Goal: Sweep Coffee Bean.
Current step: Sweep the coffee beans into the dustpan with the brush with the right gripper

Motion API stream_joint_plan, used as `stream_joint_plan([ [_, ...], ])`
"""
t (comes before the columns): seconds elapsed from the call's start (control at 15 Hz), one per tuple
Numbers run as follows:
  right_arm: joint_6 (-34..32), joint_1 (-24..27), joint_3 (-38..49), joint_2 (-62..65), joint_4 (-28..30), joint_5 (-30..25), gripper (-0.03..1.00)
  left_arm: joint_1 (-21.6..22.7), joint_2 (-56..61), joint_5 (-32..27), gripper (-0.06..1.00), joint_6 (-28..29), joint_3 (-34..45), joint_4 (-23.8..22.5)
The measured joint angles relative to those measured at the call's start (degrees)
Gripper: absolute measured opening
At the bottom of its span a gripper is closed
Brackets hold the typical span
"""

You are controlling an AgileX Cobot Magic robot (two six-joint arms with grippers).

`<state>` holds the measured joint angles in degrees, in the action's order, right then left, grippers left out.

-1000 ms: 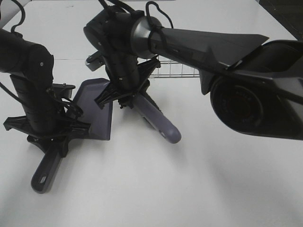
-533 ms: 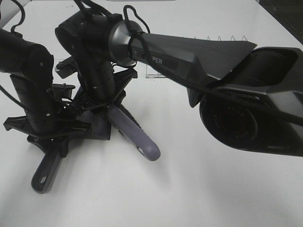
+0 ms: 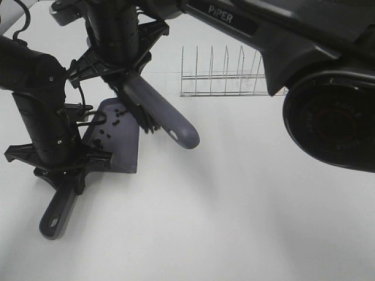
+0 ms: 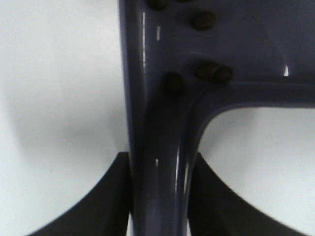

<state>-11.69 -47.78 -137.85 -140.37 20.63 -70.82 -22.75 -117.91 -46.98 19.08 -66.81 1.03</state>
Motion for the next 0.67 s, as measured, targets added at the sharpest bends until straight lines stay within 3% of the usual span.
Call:
stream_joint_plan([
  [0.27, 0.46, 3.32, 0.00, 2.18, 2.64, -0.06, 0.36, 0.00, 0.00, 0.00, 0.27, 0.00, 0.00, 0.06],
  [0.67, 2.92, 16.04, 0.57, 8.48, -0.46, 0.06, 0.36, 0.00, 0.00, 0.00, 0.27, 0.00, 0.00, 0.06],
])
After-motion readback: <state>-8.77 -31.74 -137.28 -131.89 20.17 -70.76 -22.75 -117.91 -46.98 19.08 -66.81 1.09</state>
